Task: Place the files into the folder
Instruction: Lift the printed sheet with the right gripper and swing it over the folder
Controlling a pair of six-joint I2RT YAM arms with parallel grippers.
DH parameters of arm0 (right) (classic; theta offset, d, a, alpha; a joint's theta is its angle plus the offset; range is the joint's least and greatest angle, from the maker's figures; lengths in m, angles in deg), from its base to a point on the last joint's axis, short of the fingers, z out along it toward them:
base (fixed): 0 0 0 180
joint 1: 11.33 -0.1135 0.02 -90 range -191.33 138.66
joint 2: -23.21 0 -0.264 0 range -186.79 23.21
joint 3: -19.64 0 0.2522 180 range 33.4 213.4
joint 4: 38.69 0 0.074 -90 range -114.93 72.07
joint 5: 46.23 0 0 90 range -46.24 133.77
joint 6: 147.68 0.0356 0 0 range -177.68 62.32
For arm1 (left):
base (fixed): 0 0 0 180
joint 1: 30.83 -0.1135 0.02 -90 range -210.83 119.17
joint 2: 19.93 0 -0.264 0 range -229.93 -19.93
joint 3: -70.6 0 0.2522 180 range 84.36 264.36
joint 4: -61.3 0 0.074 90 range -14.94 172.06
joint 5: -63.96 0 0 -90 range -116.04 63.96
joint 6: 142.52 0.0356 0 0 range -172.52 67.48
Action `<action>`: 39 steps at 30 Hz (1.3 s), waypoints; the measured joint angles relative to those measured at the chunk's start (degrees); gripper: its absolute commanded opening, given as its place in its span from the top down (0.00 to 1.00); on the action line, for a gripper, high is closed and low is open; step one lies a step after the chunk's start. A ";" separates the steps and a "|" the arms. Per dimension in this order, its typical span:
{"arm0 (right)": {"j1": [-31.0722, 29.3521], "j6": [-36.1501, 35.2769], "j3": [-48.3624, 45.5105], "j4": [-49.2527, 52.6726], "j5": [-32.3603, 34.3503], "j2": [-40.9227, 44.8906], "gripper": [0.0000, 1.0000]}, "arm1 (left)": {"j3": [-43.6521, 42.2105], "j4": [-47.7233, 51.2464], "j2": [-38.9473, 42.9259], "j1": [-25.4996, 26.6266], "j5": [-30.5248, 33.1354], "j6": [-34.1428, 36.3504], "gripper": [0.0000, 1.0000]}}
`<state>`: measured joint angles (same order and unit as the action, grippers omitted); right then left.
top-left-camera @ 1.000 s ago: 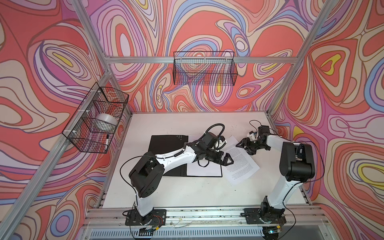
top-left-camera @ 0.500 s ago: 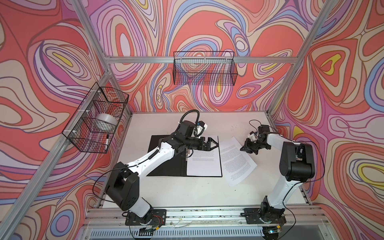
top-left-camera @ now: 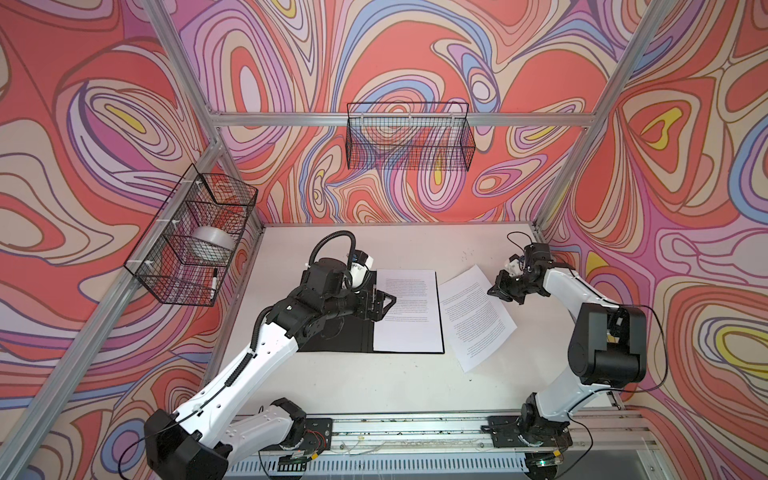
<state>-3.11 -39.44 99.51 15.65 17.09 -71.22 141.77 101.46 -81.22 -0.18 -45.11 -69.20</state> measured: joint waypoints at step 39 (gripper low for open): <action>-25.99 29.44 11.74 -12.96 8.59 7.45 1.00 | -9.14 -5.20 4.76 -1.99 2.82 3.13 0.00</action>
<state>-29.09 -10.00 111.25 2.69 25.68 -63.77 132.63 96.25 -76.46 -2.17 -42.29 -66.08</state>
